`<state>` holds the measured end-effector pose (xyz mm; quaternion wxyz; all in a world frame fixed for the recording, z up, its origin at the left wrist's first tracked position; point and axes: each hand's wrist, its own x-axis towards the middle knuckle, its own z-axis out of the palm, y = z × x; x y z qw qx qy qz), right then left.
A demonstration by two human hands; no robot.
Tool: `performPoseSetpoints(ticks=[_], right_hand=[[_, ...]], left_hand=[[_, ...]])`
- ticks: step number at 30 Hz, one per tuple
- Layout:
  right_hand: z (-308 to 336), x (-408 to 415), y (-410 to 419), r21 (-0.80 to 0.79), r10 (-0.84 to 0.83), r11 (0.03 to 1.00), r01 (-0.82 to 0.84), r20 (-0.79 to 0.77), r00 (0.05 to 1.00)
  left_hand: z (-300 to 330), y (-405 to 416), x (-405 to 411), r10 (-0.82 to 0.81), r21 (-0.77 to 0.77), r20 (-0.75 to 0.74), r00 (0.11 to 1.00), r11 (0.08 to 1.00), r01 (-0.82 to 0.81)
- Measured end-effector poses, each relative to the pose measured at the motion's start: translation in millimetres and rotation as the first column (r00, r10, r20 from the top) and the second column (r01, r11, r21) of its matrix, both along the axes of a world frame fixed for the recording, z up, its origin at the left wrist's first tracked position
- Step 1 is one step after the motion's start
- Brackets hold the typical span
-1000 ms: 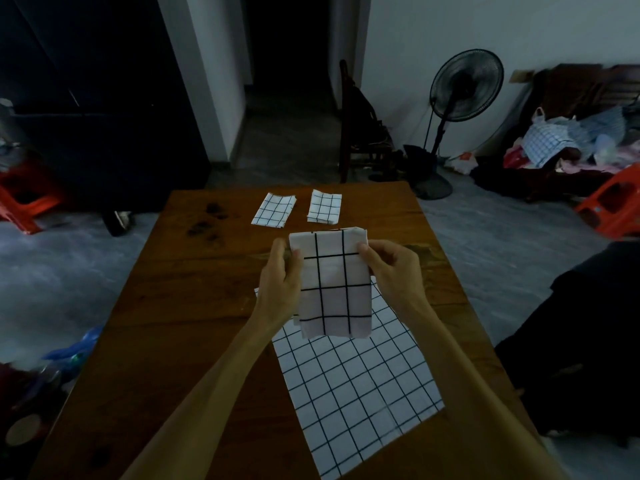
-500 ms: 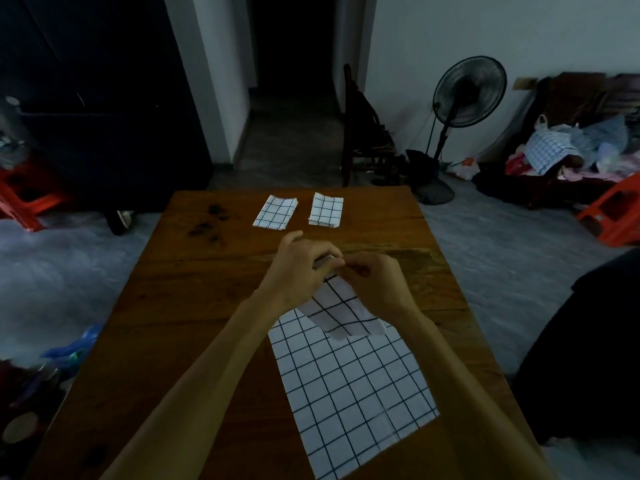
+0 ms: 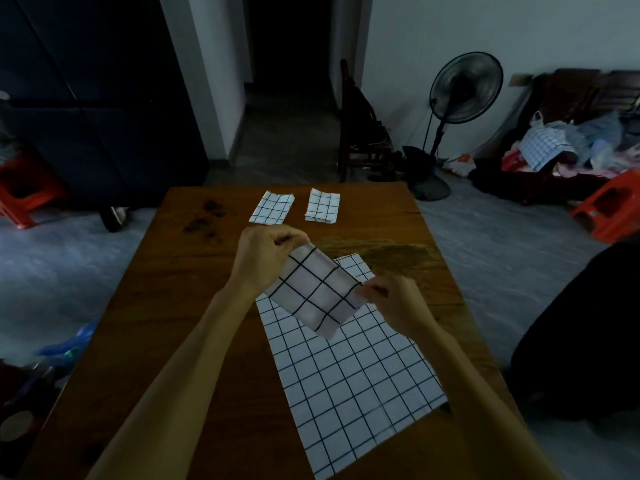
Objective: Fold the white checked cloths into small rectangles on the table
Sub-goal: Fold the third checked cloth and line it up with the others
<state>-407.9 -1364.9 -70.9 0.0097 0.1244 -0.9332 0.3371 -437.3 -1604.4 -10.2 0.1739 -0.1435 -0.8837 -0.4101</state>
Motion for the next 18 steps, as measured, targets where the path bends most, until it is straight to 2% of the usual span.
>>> performPoseSetpoints(ticks=[3,7,10,12,16,18], right_hand=[[2.9,-6.0,-1.5,0.102,0.015,0.995,-0.021,0.056,0.998],[24.7,-8.3,-22.8,-0.009,0.022,1.000,-0.023,-0.046,0.999],[39.4,-12.9,-40.3,-0.014,0.106,0.994,-0.109,-0.162,0.981],[39.6,-15.7,-41.7,-0.012,0.116,0.993,-0.120,-0.173,0.978],[20.6,-8.0,-25.7,0.013,0.063,0.998,-0.062,-0.053,0.997],[10.5,-0.5,-17.7,-0.002,0.054,0.999,-0.054,-0.009,0.998]], left_hand=[[-1.5,5.9,0.9,-0.044,-0.009,0.039,0.998,0.999,0.045],[-4.2,18.9,5.3,-0.158,-0.047,0.114,0.981,0.985,0.164],[-7.9,24.1,7.6,-0.198,-0.032,0.110,0.974,0.979,0.203],[-5.9,19.8,8.4,-0.179,-0.003,0.097,0.979,0.984,0.180],[-0.7,-2.1,5.7,-0.024,0.053,-0.026,0.999,0.998,0.026],[-1.7,-9.0,4.5,0.005,0.059,-0.037,0.999,0.998,-0.003]])
